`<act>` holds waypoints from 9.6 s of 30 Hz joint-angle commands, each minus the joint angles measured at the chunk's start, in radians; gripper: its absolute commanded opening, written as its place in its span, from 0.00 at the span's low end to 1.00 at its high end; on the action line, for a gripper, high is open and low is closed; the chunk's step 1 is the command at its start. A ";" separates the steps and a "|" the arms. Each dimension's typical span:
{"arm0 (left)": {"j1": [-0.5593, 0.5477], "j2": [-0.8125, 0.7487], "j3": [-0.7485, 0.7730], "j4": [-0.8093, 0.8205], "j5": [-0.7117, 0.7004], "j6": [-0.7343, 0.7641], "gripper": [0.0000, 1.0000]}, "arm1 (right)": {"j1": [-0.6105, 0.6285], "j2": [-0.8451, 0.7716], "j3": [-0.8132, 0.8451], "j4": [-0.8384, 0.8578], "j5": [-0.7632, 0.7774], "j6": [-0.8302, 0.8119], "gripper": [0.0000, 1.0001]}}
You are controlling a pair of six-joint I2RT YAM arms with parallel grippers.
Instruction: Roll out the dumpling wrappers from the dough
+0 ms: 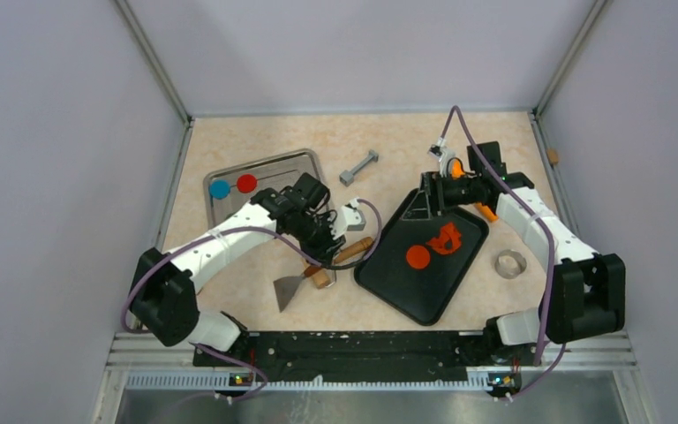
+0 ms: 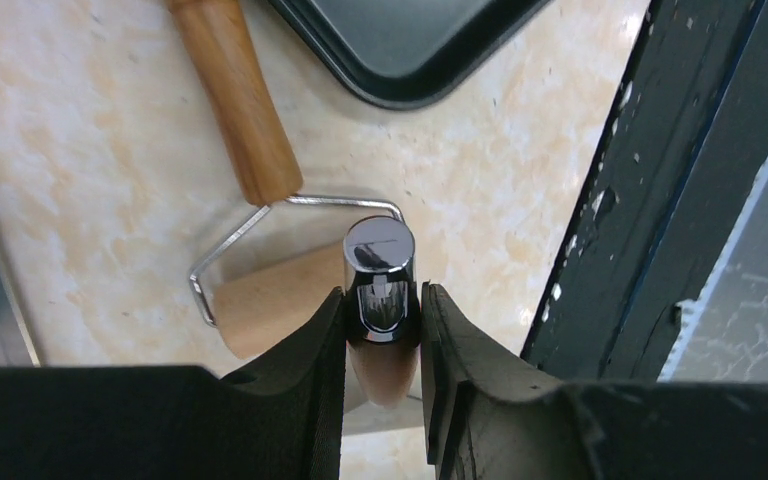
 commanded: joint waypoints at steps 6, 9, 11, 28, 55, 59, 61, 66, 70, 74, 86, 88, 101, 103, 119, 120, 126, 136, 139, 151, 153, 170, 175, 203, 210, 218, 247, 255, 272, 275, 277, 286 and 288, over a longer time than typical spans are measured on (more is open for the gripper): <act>-0.028 -0.033 -0.173 0.218 -0.068 0.020 0.00 | 0.009 -0.020 0.021 -0.006 0.025 -0.039 0.71; -0.032 0.008 -0.167 0.298 -0.101 0.000 0.00 | 0.009 -0.024 0.021 -0.023 0.041 -0.055 0.71; -0.034 0.043 -0.146 0.334 -0.122 -0.015 0.00 | 0.009 -0.031 0.015 -0.026 0.044 -0.054 0.71; -0.032 -0.136 -0.145 0.289 -0.120 0.007 0.71 | 0.004 -0.099 -0.019 -0.080 0.089 -0.103 0.73; 0.073 -0.234 -0.360 0.245 -0.112 0.383 0.79 | 0.000 -0.069 0.235 -0.287 0.080 -0.242 0.77; 0.093 -0.211 -0.335 0.217 -0.113 0.412 0.80 | -0.001 -0.111 0.189 -0.265 0.103 -0.231 0.77; 0.098 -0.188 -0.341 0.228 -0.097 0.434 0.80 | -0.003 -0.125 0.174 -0.255 0.107 -0.224 0.77; 0.097 -0.072 -0.318 0.207 -0.054 0.497 0.79 | -0.017 -0.136 0.183 -0.265 0.118 -0.229 0.77; 0.100 -0.018 -0.324 0.250 -0.080 0.510 0.68 | -0.029 -0.138 0.196 -0.275 0.121 -0.231 0.77; 0.102 -0.021 -0.344 0.292 -0.111 0.516 0.51 | -0.032 -0.146 0.180 -0.272 0.117 -0.232 0.77; 0.117 -0.130 -0.302 0.160 -0.040 0.432 0.00 | 0.011 -0.091 0.022 0.032 0.063 0.068 0.74; 0.117 -0.163 -0.259 0.145 -0.009 0.356 0.00 | 0.044 -0.049 0.018 0.111 0.059 0.150 0.77; 0.104 -0.073 -0.013 0.206 0.037 0.111 0.00 | 0.172 0.178 0.110 0.359 -0.128 0.419 0.85; 0.102 -0.053 0.018 0.204 0.040 0.106 0.00 | 0.179 0.194 0.105 0.420 -0.152 0.479 0.85; 0.081 0.074 0.161 0.174 0.046 0.121 0.00 | 0.209 0.245 0.122 0.342 -0.133 0.396 0.74; 0.079 0.074 0.165 0.174 0.044 0.121 0.00 | 0.210 0.244 0.115 0.343 -0.128 0.395 0.72; 0.066 0.071 0.170 0.173 0.051 0.121 0.00 | 0.212 0.255 0.103 0.356 -0.088 0.407 0.64; 0.037 0.083 0.183 0.194 0.033 0.094 0.00 | 0.248 0.290 0.138 0.365 -0.083 0.405 0.52; 0.034 0.095 0.194 0.199 0.023 0.089 0.00 | 0.265 0.288 0.126 0.369 -0.083 0.404 0.51; 0.032 0.113 0.205 0.206 0.032 0.079 0.00 | 0.274 0.300 0.130 0.376 -0.087 0.401 0.36; 0.031 0.114 0.205 0.209 0.033 0.076 0.00 | 0.273 0.303 0.130 0.379 -0.088 0.401 0.29; 0.032 0.045 0.145 0.367 -0.049 -0.220 0.68 | -0.188 0.049 0.046 0.069 -0.240 0.004 0.00; 0.032 0.223 0.218 0.412 0.026 -0.366 0.64 | -0.406 0.039 0.132 -0.302 -0.258 -0.341 0.00; 0.017 0.900 0.684 0.610 -0.035 -0.772 0.22 | -0.723 -0.111 0.096 -0.452 0.001 -0.326 0.00; 0.054 0.784 0.553 0.597 -0.208 -0.984 0.00 | -0.700 -0.093 0.020 -0.350 -0.067 -0.362 0.00; 0.121 0.724 0.484 0.578 -0.263 -1.076 0.00 | -0.688 0.030 0.051 -0.364 -0.125 -0.476 0.00; 0.155 0.730 0.393 0.596 -0.219 -1.273 0.00 | -0.641 0.347 0.032 -0.513 -0.150 -0.872 0.00; 0.157 0.712 0.362 0.610 -0.202 -1.274 0.00 | -0.648 0.401 0.069 -0.493 -0.121 -0.881 0.00; 0.157 0.697 0.323 0.659 -0.136 -1.289 0.00 | -0.692 0.503 0.111 -0.487 -0.036 -0.923 0.00; 0.157 0.694 0.323 0.670 -0.125 -1.293 0.00 | -0.692 0.508 0.121 -0.494 -0.026 -0.930 0.00; 0.157 0.693 0.321 0.675 -0.118 -1.293 0.00 | -0.692 0.512 0.124 -0.494 -0.026 -0.930 0.00; 0.157 0.695 0.305 0.688 -0.100 -1.301 0.00 | -0.692 0.580 0.141 -0.517 -0.055 -0.941 0.00; 0.157 0.698 0.308 0.691 -0.094 -1.301 0.00 | -0.691 0.591 0.147 -0.519 -0.055 -0.939 0.00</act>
